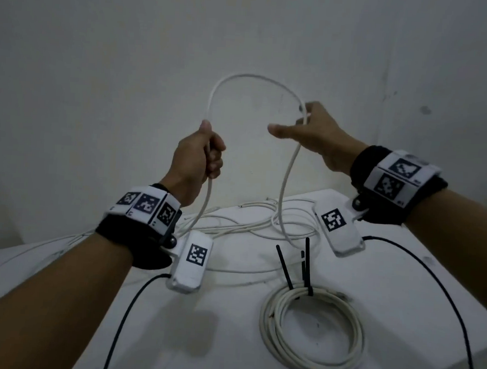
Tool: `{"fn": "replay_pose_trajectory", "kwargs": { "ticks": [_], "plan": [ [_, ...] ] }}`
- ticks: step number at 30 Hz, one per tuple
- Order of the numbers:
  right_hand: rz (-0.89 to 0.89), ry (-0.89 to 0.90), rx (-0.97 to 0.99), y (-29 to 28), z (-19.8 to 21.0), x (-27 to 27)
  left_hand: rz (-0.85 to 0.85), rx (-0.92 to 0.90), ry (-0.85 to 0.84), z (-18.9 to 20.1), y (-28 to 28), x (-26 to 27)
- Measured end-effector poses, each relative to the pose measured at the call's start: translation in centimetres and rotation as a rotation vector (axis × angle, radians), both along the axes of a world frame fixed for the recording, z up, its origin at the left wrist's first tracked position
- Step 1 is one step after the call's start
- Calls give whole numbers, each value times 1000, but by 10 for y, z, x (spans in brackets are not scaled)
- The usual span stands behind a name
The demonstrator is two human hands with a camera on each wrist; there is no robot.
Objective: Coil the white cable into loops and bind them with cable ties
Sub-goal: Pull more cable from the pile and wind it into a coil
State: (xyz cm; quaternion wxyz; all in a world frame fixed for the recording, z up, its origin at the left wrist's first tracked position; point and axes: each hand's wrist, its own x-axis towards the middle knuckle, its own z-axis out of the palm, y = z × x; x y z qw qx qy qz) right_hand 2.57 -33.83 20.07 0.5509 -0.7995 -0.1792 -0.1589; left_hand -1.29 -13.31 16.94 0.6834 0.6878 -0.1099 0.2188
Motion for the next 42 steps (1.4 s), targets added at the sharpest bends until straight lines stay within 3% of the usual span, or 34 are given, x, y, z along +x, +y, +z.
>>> {"fn": "replay_pose_trajectory", "kwargs": {
  "ticks": [1,4,8,10,13,15,17,20,24,26,28,31,32,34,37,40,42],
  "plan": [
    [-94,-184,-49,2,3,-4,-11,84,2,3,-1,-3],
    [-410,-691,-443,9,14,-19,-19,321,4,2,-7,-10],
    [-670,-814,-773,10,14,-21,-55,521,44,-11,-5,-15],
    [-599,-794,-953,11,7,-24,-30,657,47,-21,-5,-16],
    [-136,-647,-1182,25,-23,-26,23,837,14,-31,-10,-14],
    [48,-469,-1121,31,-45,-30,30,873,1,-38,-12,-12],
    [74,-414,-1006,29,-52,-26,33,829,27,-48,-9,-11],
    [2,-371,-832,14,-41,-14,48,806,187,-76,7,-10],
    [-164,-282,-544,-34,-15,15,176,939,373,-116,49,-15],
    [-233,-122,-624,-50,-17,27,228,969,355,-124,60,-18],
    [-310,-9,-876,-45,-31,28,235,1017,314,-124,58,-18],
    [-182,-201,-1095,-12,-55,9,194,1037,249,-116,44,-17],
    [-70,-241,-1098,1,-61,0,184,1032,219,-112,40,-16],
    [113,-144,-1102,24,-70,-9,188,1021,137,-106,36,-13],
    [221,1,-1119,42,-77,-10,216,986,76,-101,41,-10],
    [303,-15,-963,44,-75,-7,252,988,117,-103,53,-7],
    [274,-58,-735,40,-67,-3,290,979,189,-108,64,-4]
  ]
}}
